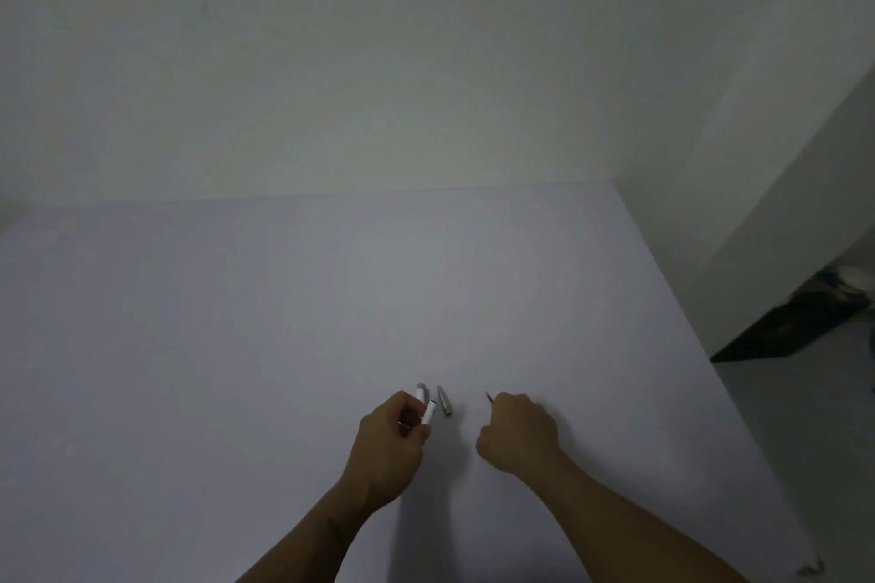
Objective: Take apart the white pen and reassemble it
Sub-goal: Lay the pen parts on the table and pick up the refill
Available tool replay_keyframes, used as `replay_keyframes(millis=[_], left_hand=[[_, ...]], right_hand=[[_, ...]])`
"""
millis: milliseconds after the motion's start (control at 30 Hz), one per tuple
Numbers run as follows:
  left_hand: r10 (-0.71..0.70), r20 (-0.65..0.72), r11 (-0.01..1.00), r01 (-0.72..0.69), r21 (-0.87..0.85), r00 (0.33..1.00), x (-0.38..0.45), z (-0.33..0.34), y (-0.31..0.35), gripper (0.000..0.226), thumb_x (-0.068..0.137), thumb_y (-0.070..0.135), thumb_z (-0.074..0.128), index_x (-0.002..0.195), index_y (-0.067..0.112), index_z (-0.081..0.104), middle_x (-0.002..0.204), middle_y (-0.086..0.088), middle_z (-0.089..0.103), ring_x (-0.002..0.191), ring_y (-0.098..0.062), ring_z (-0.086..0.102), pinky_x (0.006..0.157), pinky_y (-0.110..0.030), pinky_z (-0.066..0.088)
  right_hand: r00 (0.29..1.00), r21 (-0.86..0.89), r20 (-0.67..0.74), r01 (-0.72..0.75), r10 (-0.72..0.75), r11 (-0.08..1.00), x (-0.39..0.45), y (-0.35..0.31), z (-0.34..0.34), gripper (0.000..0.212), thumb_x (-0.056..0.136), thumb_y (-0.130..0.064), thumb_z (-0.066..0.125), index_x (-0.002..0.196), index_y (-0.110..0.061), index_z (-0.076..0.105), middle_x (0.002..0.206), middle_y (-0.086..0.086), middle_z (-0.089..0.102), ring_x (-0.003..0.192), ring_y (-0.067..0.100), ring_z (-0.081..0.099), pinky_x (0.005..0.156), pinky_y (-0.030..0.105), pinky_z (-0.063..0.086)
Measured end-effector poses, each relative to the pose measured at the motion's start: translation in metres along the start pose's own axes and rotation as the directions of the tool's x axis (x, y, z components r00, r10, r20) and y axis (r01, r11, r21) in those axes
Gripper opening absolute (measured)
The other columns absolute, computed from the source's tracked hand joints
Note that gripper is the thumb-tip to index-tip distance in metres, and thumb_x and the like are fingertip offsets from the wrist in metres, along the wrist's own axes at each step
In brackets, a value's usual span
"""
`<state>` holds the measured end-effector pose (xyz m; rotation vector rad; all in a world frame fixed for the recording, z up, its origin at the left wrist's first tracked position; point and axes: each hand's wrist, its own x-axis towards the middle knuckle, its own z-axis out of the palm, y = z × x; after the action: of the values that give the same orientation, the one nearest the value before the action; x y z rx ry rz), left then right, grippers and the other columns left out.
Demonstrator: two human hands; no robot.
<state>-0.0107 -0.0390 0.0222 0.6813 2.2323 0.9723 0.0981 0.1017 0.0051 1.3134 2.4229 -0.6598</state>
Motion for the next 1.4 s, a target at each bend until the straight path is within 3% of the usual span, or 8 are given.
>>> replay_keyframes(millis=[200,567,633,733,900,1033,1300,1400], left_hand=[[-0.01,0.007,1.0,0.01,0.017,1.0,-0.003,0.003,-0.006,0.003,0.089,0.012,0.064,0.089,0.015,0.062,0.086,-0.003,0.065,0.068,-0.014,0.058,0.056,-0.018,0.045],[-0.032,0.016,0.999,0.032,0.016,0.999,-0.007,0.006,-0.012,0.006,0.089,0.012,0.064,0.089,0.018,0.062,0.085,0.002,0.064,0.073,-0.015,0.06,0.062,-0.021,0.046],[-0.03,0.007,1.0,0.03,0.008,1.0,-0.007,0.004,-0.011,0.006,0.089,0.012,0.064,0.09,0.018,0.063,0.084,0.002,0.064,0.071,-0.014,0.059,0.061,-0.02,0.045],[-0.034,-0.01,0.999,0.034,0.018,0.999,-0.005,0.002,-0.01,0.006,0.088,0.013,0.064,0.089,0.018,0.063,0.083,0.001,0.065,0.069,-0.014,0.059,0.06,-0.022,0.048],[-0.038,-0.011,0.998,0.038,0.046,0.999,-0.002,0.002,-0.008,0.005,0.088,0.015,0.065,0.089,0.019,0.062,0.086,0.002,0.065,0.075,-0.018,0.062,0.066,-0.026,0.052],[-0.035,-0.01,0.999,0.036,0.034,0.999,0.001,0.002,-0.007,0.005,0.088,0.015,0.065,0.088,0.019,0.063,0.086,0.001,0.066,0.078,-0.021,0.063,0.064,-0.023,0.051],[-0.024,-0.022,1.0,0.025,0.017,0.999,0.001,0.0,-0.006,0.003,0.089,0.013,0.064,0.09,0.015,0.064,0.088,-0.002,0.067,0.074,-0.018,0.061,0.063,-0.019,0.046],[-0.018,-0.031,1.0,0.018,0.007,0.999,0.002,0.0,-0.007,0.005,0.088,0.011,0.064,0.089,0.016,0.064,0.086,-0.003,0.067,0.074,-0.021,0.062,0.064,-0.026,0.053]], right_hand=[[0.992,0.112,-0.124,-0.006,0.02,0.994,0.004,0.013,-0.008,0.023,0.09,-0.029,0.056,0.105,-0.011,0.055,0.108,0.009,0.067,0.096,0.029,0.066,0.066,0.029,0.043],[1.0,-0.067,-0.001,0.009,-0.009,0.998,0.007,-0.002,-0.003,0.025,0.083,-0.016,0.059,0.106,-0.011,0.065,0.11,0.008,0.068,0.099,0.028,0.068,0.071,0.029,0.05],[1.0,0.017,-0.007,0.018,-0.018,1.0,0.007,-0.005,-0.006,0.023,0.084,-0.019,0.057,0.103,-0.01,0.065,0.107,0.008,0.068,0.097,0.029,0.067,0.07,0.028,0.048],[0.997,0.342,-0.082,0.03,-0.002,0.939,0.01,-0.012,-0.015,0.016,0.085,-0.023,0.057,0.084,-0.012,0.069,0.087,0.007,0.072,0.078,0.026,0.066,0.064,0.024,0.045],[0.992,0.793,-0.124,0.084,0.024,0.603,0.012,-0.033,-0.04,0.02,0.087,-0.02,0.061,0.068,-0.016,0.068,0.063,0.0,0.066,0.058,0.015,0.058,0.06,0.025,0.045],[0.992,0.85,-0.125,0.11,-0.004,0.516,0.006,-0.046,-0.047,0.02,0.089,-0.017,0.06,0.071,-0.016,0.069,0.067,0.0,0.069,0.06,0.014,0.057,0.06,0.028,0.047],[0.992,0.831,-0.124,0.121,-0.032,0.543,0.003,-0.057,-0.036,0.018,0.091,-0.017,0.057,0.079,-0.013,0.069,0.072,0.002,0.07,0.062,0.012,0.059,0.063,0.029,0.051],[0.993,0.807,-0.095,0.117,-0.069,0.579,0.001,-0.059,-0.027,0.016,0.091,-0.019,0.059,0.082,-0.012,0.07,0.075,0.004,0.071,0.064,0.013,0.06,0.065,0.03,0.051]])
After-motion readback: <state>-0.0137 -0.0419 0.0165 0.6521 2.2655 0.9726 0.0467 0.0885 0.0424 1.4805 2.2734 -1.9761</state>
